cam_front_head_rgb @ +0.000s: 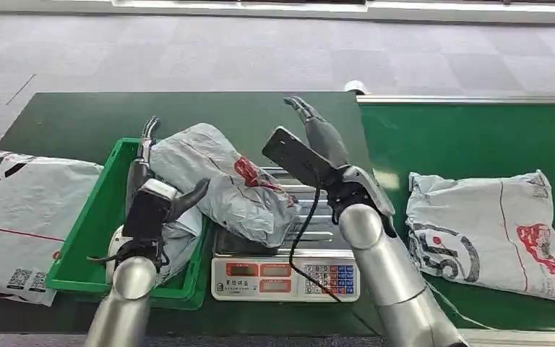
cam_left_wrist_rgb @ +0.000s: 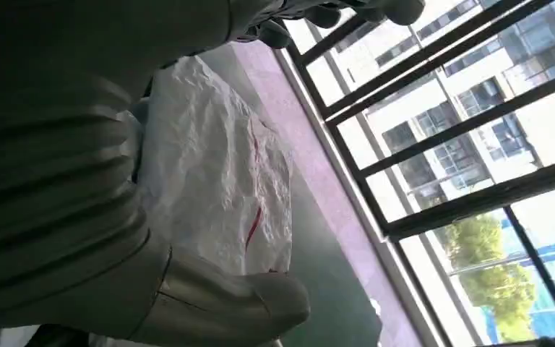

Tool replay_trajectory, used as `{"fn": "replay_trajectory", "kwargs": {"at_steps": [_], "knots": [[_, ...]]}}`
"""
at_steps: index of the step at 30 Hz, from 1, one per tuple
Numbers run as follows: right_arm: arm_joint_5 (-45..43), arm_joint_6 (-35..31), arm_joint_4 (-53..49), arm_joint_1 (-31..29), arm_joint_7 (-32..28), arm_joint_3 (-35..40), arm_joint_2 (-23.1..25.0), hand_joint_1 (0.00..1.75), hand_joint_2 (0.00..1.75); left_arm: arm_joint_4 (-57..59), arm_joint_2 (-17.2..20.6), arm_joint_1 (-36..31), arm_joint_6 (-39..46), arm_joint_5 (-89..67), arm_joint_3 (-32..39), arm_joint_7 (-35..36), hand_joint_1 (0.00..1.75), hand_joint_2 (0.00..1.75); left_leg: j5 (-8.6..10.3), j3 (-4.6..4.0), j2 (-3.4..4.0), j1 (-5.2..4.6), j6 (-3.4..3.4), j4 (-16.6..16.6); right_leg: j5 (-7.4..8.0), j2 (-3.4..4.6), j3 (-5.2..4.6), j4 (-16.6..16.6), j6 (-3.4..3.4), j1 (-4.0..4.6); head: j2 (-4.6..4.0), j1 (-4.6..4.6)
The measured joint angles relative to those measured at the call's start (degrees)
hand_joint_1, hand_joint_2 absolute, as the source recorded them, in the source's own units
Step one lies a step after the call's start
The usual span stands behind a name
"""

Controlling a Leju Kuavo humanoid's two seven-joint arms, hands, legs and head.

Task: Moved the parcel from conveyor to table for the left to box.

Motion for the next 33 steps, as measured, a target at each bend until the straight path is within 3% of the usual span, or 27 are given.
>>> {"fn": "replay_trajectory", "kwargs": {"at_steps": [1,3,4,6,8,10,15,21,22,24,33], "knots": [[1.2,-5.3,-2.6,2.0,-2.1,-1.4,0.0,0.00,1.75,1.1,0.0,-0.8,-1.0,-2.4,-0.9,2.2,0.00,1.75,-0.01,0.01,0.01,-0.02,0.02,0.0,0.02,0.00,-0.02,0.0,0.04,-0.02,0.00,0.02],[2.1,-22.1,-7.5,5.2,-9.3,-4.0,0.0,0.00,1.75,4.4,-0.2,-2.7,-4.5,-7.9,-2.9,6.4,0.00,1.75,0.01,-0.04,-0.04,-0.05,0.06,0.0,0.03,-0.05,-0.03,0.0,0.06,-0.04,0.00,0.00],[0.5,-33.0,-10.9,6.8,-15.0,-6.0,0.4,0.00,1.75,7.9,-0.5,-4.3,-7.0,-11.2,-4.4,8.6,0.00,1.75,0.03,-0.05,-0.15,-0.06,0.09,0.0,0.02,-0.19,0.04,0.0,0.08,-0.05,0.00,0.02],[-3.9,-44.2,-16.1,9.9,-30.0,-9.7,2.5,0.00,1.75,14.3,-1.6,-7.1,-7.2,-15.5,-6.6,10.9,0.00,1.75,0.00,-0.04,-0.10,-0.07,0.10,0.0,0.03,-0.14,0.04,0.0,0.09,-0.06,0.00,0.02],[-6.4,-44.4,-19.4,12.6,-35.5,-12.0,4.0,0.00,1.75,19.5,-2.7,-9.7,-6.1,-18.1,-8.3,12.3,0.00,1.75,-0.09,0.03,0.17,-0.07,0.17,0.0,0.07,0.13,0.02,0.0,0.14,-0.08,0.00,0.02],[-7.6,-39.7,-22.2,14.7,-37.3,-13.8,4.9,0.00,1.75,25.2,-3.8,-11.8,-4.1,-20.8,-10.0,13.6,0.00,1.75,-0.10,0.05,0.37,-0.12,0.17,0.0,0.07,0.30,-0.02,0.0,0.15,-0.11,0.00,0.02],[-7.8,-38.6,-27.3,17.3,-37.9,-16.1,6.4,0.00,1.75,36.5,-5.7,-16.5,-2.3,-24.5,-12.6,15.2,0.00,1.75,0.01,0.04,0.23,-0.12,0.20,0.0,0.09,0.18,0.04,0.0,0.16,-0.06,0.00,0.02],[-7.8,-38.5,-29.8,17.9,-37.9,-17.6,6.4,0.00,1.75,42.2,-6.8,-18.7,-2.0,-24.7,-13.7,15.4,0.00,1.75,0.02,0.05,0.35,-0.12,0.21,0.0,0.15,0.32,0.01,0.0,0.17,-0.10,0.00,0.02],[-7.8,-38.5,-30.0,18.0,-37.9,-17.6,6.4,0.00,1.75,42.6,-6.8,-18.8,-1.9,-24.7,-13.8,15.4,0.09,1.75,0.02,0.05,0.35,-0.12,0.21,0.0,0.15,0.32,0.01,0.0,0.17,-0.10,0.00,0.02],[-7.9,-38.5,-30.3,18.0,-37.9,-17.7,6.4,0.00,1.75,43.5,-6.9,-19.1,-1.9,-24.8,-14.0,15.4,1.75,1.75,0.02,0.05,0.35,-0.12,0.21,0.0,0.15,0.32,0.01,0.0,0.17,-0.10,0.00,0.02],[-9.5,-38.5,-30.2,18.0,-37.7,-17.7,6.4,0.00,1.75,49.9,-7.6,-22.1,-4.4,-27.5,-14.1,15.8,1.75,1.75,0.02,0.06,0.28,-0.12,0.22,0.0,0.15,0.27,0.10,0.0,0.18,-0.11,0.00,0.02]]}}
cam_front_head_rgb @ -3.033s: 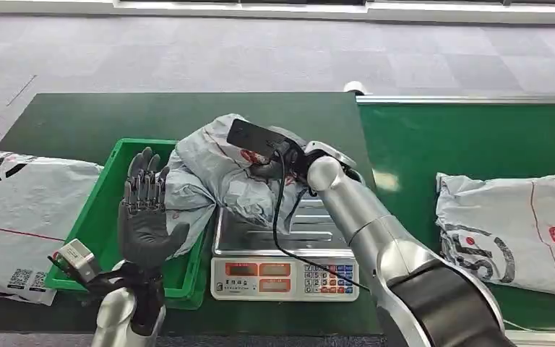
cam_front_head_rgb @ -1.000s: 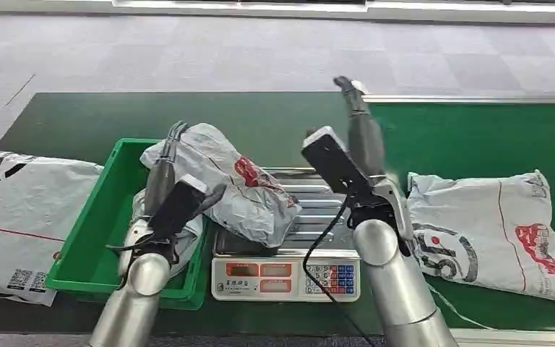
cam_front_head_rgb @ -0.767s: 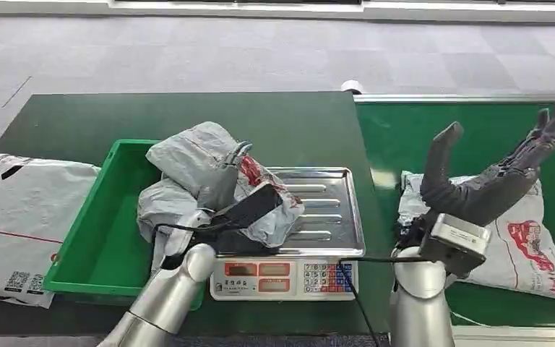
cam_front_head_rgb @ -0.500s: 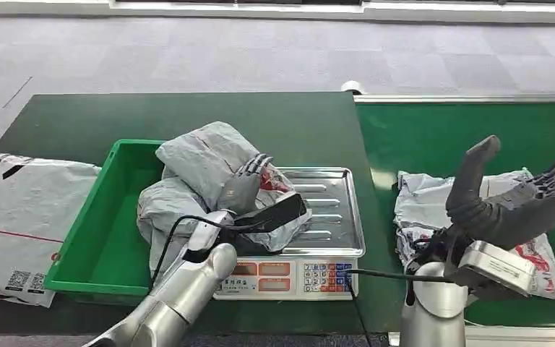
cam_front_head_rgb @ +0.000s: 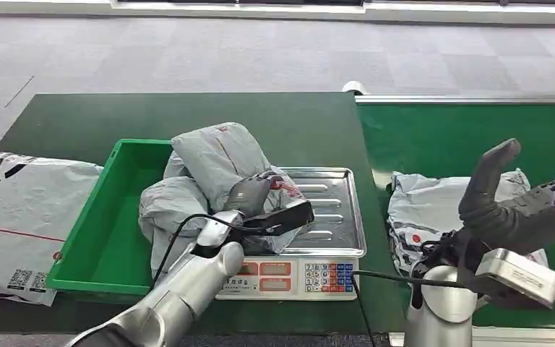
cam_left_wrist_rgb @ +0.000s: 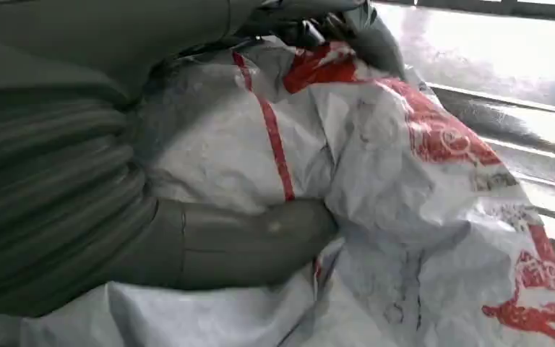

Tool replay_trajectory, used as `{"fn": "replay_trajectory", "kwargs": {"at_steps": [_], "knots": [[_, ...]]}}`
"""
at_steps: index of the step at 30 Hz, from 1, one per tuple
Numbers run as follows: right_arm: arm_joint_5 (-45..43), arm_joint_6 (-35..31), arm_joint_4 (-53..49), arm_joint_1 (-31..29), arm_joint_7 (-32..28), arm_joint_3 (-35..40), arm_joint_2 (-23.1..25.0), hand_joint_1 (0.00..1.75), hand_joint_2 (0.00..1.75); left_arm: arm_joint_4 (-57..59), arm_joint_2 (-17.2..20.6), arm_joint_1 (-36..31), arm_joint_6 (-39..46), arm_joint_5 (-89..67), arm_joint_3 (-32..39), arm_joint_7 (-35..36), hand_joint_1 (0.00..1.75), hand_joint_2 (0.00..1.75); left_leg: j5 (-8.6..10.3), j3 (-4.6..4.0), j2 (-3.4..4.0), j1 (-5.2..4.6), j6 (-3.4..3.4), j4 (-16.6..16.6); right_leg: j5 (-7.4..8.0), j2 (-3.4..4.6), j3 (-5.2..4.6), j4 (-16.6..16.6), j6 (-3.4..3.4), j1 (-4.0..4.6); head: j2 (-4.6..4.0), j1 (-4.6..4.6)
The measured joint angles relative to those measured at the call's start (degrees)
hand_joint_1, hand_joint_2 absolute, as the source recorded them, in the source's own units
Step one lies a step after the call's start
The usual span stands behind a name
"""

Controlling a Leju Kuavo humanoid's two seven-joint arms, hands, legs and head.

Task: Moved the parcel from conveyor to table for the left to box.

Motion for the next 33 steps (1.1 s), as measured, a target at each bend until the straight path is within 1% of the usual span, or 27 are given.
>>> {"fn": "replay_trajectory", "kwargs": {"at_steps": [8,15,19,22,24,27,28,30,33], "knots": [[0.3,0.0,0.5,-0.1,0.5,0.6,-0.1,0.00,1.75,3.3,0.0,-2.3,-1.1,-0.7,-0.3,0.3,1.75,1.75,0.00,0.12,-0.02,0.00,0.00,0.0,0.00,-0.01,0.13,0.0,0.00,0.00,0.00,0.00],[0.3,0.0,0.6,-0.2,0.5,0.8,-0.1,0.00,1.75,4.3,-0.2,-3.0,-1.2,-0.7,-0.3,0.3,1.75,1.75,0.00,0.16,-0.02,0.00,0.00,0.0,0.00,-0.01,0.17,0.0,0.00,0.00,0.00,0.00],[0.2,0.0,0.6,-0.1,0.6,0.8,-0.2,0.00,1.75,4.3,-0.2,-3.0,-0.9,0.7,-0.3,-1.4,1.75,1.75,0.00,0.17,-0.02,0.00,0.01,0.0,0.00,-0.01,0.18,0.0,0.00,0.00,0.00,0.00],[0.0,0.0,0.6,0.3,0.1,0.8,-0.4,0.00,1.75,1.6,0.0,-1.0,4.1,2.9,-0.2,-6.8,1.75,1.75,0.01,0.15,-0.03,0.00,0.00,0.0,0.00,-0.02,0.15,0.0,0.00,0.00,0.00,0.00],[-0.6,0.0,0.6,1.0,-0.1,0.8,-0.6,0.00,1.75,-4.6,0.3,1.6,10.3,4.7,-0.2,-12.1,1.75,1.75,0.01,0.09,-0.02,0.00,0.00,0.0,0.00,0.00,0.10,0.0,0.00,0.00,0.00,0.00],[-1.0,0.0,0.5,1.7,0.0,0.8,-0.9,0.00,1.75,-13.1,1.0,3.8,12.4,6.2,-0.2,-13.4,1.75,1.75,-0.01,0.04,-0.03,0.00,0.02,0.0,-0.01,-0.01,0.08,0.0,0.01,0.00,0.00,0.00],[-0.9,0.0,0.5,1.8,0.5,0.8,-1.0,0.00,1.75,-15.7,1.4,4.7,14.6,7.1,-0.2,-14.5,1.75,1.75,-0.01,0.01,-0.03,0.00,0.02,0.0,-0.01,0.00,0.03,0.0,0.01,0.00,0.00,0.02],[-0.5,0.0,0.6,2.2,1.7,0.8,-1.5,0.00,1.75,-22.5,2.2,6.8,22.1,8.7,-0.2,-17.4,1.75,1.75,-0.01,-0.07,-0.03,0.01,0.01,0.0,-0.01,-0.01,-0.02,0.0,0.01,0.01,0.00,0.00],[-1.1,0.0,1.2,3.2,0.9,0.7,-2.0,0.00,1.75,-32.7,4.3,8.9,28.9,10.0,1.0,-18.6,1.75,1.75,-0.02,-0.05,-0.01,0.01,0.00,0.0,-0.04,0.00,-0.03,0.0,0.00,0.07,0.00,0.02]]}}
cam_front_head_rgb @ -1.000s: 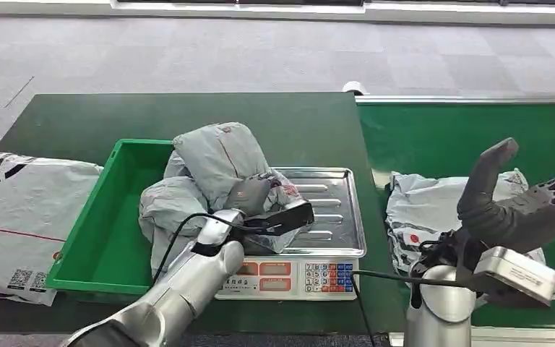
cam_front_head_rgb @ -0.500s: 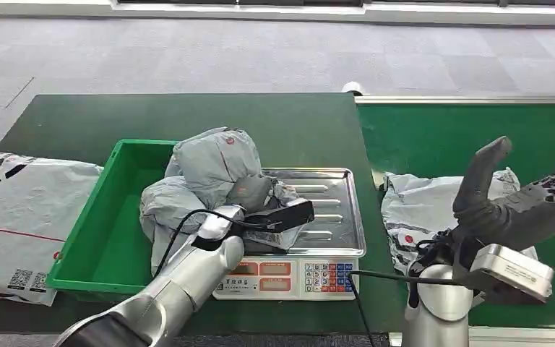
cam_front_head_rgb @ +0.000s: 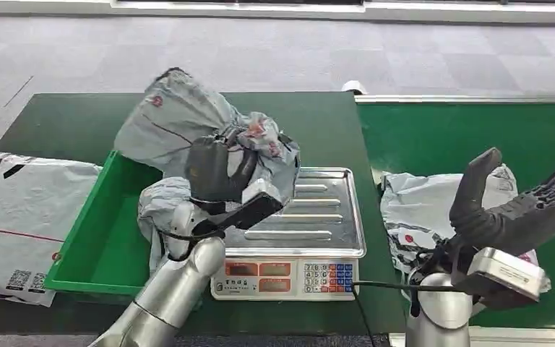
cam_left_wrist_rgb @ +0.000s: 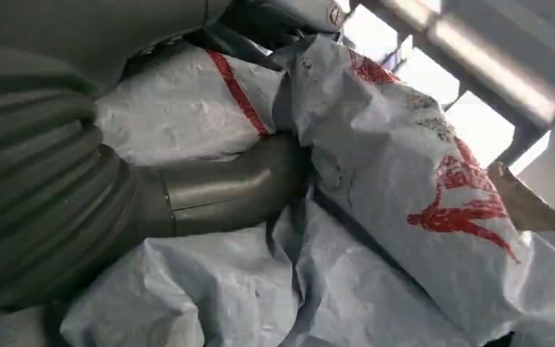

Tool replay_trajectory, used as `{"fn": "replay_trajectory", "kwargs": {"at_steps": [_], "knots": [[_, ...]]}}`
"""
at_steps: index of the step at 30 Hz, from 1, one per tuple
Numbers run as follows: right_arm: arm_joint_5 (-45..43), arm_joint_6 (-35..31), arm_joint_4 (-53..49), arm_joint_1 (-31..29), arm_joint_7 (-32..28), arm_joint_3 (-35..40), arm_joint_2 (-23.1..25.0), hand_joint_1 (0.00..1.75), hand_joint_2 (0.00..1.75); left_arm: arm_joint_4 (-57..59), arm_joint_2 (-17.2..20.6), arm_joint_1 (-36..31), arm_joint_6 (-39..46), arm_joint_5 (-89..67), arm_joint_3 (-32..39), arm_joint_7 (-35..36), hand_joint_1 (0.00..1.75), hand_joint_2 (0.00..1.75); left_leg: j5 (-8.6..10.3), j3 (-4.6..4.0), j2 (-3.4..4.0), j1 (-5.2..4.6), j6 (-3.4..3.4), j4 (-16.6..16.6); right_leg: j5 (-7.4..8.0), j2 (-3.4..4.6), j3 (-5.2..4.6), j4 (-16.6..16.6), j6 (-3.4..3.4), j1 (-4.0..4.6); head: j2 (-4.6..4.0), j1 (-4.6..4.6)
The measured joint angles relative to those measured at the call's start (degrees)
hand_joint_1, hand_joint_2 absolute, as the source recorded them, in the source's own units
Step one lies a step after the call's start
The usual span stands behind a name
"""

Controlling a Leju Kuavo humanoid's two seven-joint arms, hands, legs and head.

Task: Moved the parcel from conveyor to table for the left to box.

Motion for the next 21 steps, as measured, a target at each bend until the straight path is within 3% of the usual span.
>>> {"fn": "replay_trajectory", "kwargs": {"at_steps": [9,10,11,21], "knots": [[-1.8,0.0,0.9,5.2,0.2,-0.2,-1.4,0.00,1.75,-14.3,4.7,1.1,2.2,0.7,7.2,0.5,1.75,1.75,0.01,0.01,-0.04,0.07,-0.01,0.0,-0.04,-0.08,0.00,0.0,-0.02,0.01,0.00,-0.02],[-1.8,0.0,0.9,5.6,0.3,-0.2,-1.4,0.00,1.75,-14.6,5.0,1.1,2.4,0.7,7.8,0.6,1.34,1.75,0.02,0.01,-0.03,0.07,-0.01,0.0,-0.04,-0.07,0.00,0.0,-0.02,0.00,0.00,-0.02],[-1.8,0.0,0.9,6.0,0.3,-0.3,-1.5,0.00,1.75,-15.0,5.3,1.1,2.5,0.7,8.4,0.7,0.05,1.75,0.01,0.01,-0.03,0.07,-0.01,0.0,-0.04,-0.07,0.00,0.0,-0.02,0.00,0.00,-0.02],[-0.9,0.0,0.9,8.5,2.3,-0.5,-1.9,0.00,1.75,-10.8,6.6,-1.7,0.5,-2.8,13.7,8.4,0.00,1.75,0.02,0.02,-0.01,0.07,-0.01,0.0,-0.02,0.01,-0.04,0.0,-0.03,0.01,0.00,-0.02]]}}
